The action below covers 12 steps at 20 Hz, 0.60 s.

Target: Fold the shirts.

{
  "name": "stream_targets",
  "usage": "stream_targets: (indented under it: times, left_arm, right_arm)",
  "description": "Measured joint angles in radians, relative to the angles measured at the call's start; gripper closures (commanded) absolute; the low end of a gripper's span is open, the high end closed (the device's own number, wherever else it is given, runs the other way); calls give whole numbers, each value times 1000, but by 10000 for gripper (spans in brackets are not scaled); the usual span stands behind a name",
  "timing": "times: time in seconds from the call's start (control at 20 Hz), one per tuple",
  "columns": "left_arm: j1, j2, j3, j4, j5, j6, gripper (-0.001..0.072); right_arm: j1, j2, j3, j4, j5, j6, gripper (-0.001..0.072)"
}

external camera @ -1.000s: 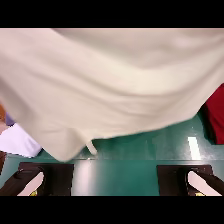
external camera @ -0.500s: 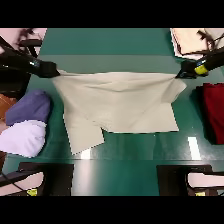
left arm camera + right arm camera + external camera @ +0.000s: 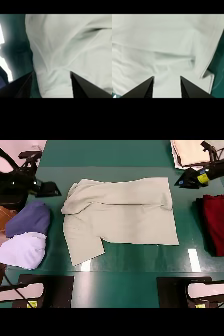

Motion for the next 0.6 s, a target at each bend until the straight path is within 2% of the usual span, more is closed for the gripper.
stream_targets:
  times: [0.3, 0.6]
  left_arm:
    - [39, 128, -354, -1, 53, -3, 166]
    - [43, 152, -550, -73, 174, -4, 166]
  right_arm:
    - [-45, 225, -290, 12, -35, -32, 327]
    - [-51, 343, -451, 14, -85, -37, 327]
